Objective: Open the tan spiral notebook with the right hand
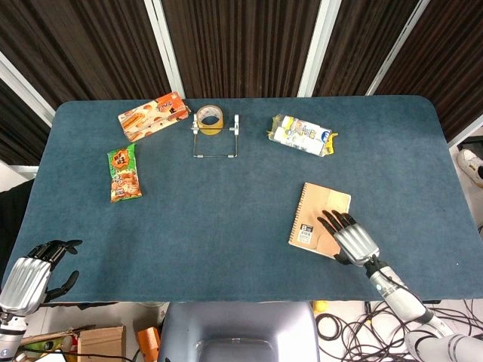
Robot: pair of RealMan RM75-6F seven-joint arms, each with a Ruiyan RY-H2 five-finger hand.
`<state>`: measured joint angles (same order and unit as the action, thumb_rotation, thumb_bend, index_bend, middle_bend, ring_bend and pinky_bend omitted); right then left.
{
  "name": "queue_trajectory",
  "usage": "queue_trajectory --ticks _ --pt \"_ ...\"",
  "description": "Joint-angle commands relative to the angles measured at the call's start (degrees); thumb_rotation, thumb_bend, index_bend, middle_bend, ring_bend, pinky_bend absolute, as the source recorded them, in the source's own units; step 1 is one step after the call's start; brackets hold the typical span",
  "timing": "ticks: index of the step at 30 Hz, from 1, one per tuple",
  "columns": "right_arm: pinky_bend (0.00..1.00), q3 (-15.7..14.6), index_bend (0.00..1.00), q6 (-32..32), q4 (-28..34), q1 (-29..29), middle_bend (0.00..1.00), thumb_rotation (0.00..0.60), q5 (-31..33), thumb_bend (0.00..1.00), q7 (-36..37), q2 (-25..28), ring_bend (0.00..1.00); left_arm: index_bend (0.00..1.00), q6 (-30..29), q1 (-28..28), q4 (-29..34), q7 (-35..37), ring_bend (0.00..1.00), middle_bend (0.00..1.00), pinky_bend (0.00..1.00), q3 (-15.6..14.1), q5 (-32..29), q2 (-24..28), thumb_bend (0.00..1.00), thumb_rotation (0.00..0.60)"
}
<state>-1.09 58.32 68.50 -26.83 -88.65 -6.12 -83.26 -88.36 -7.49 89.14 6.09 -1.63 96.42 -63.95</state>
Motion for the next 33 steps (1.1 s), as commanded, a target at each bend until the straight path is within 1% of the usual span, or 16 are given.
queue_trajectory --ticks 1,12,14,18,20,22,25,28,30,33 --pt "0.14 -0.1 0.04 0.0 0.0 -0.1 0.00 0.600 0.1 0.18 0.0 0.0 0.00 0.28 0.0 0.0 0.0 0.0 0.29 0.42 0.38 0.0 0.0 0.0 0.36 0.600" --pt "0.14 0.1 0.05 -0.1 -0.4 -0.4 0.00 0.600 0.6 0.17 -0.6 -0.3 0.00 0.28 0.3 -0.1 0.1 0.3 0.29 0.42 0.38 0.0 -0.1 0.1 0.36 0.600" --pt "0.17 0.3 0.07 0.2 -0.9 -0.6 0.01 0.600 0.6 0.18 -0.8 -0.7 0.00 0.28 0.1 -0.1 0.1 0.3 0.29 0.42 0.38 0.0 0.2 0.1 0.36 0.600" --pt "0.22 0.5 0.12 1.7 -2.4 -0.7 0.04 0.600 -0.2 0.18 -0.1 -2.0 0.03 0.28 0.1 -0.1 0.0 0.3 0.29 0.42 0.38 -0.2 0.6 0.1 0.36 0.600" --pt "0.26 0.6 0.16 2.9 -3.8 -0.6 0.06 0.600 -0.8 0.18 0.1 -2.9 0.07 0.28 0.2 -0.2 0.0 0.5 0.29 0.42 0.38 -0.3 0.7 0.1 0.36 0.600" --pt "0.30 0.7 0.21 4.1 -5.3 -0.6 0.11 0.600 -1.3 0.18 0.2 -3.7 0.12 0.28 0.3 -0.2 0.0 0.6 0.29 0.42 0.38 -0.4 0.8 0.2 0.36 0.600" --pt "0.33 1.0 0.26 5.2 -6.8 -0.6 0.16 0.600 -1.6 0.18 0.2 -4.8 0.15 0.28 0.1 -0.2 0.0 0.7 0.29 0.42 0.38 -0.4 0.9 0.3 0.36 0.600" --pt "0.36 1.3 0.28 6.1 -7.9 -0.7 0.18 0.600 -1.8 0.17 0.5 -5.5 0.17 0.28 0.1 -0.2 -0.1 0.8 0.29 0.42 0.38 -0.4 0.9 0.3 0.36 0.600" --pt "0.39 2.2 0.32 7.9 -9.4 -1.0 0.21 0.600 -2.3 0.17 1.0 -6.7 0.21 0.28 0.0 -0.1 0.0 0.8 0.29 0.42 0.38 -0.4 0.9 0.3 0.36 0.600" --pt "0.40 2.8 0.34 9.3 -11.1 -1.7 0.23 0.600 -3.0 0.18 1.4 -7.9 0.22 0.28 0.1 -0.2 0.0 0.8 0.29 0.42 0.38 -0.5 1.0 0.3 0.36 0.600"
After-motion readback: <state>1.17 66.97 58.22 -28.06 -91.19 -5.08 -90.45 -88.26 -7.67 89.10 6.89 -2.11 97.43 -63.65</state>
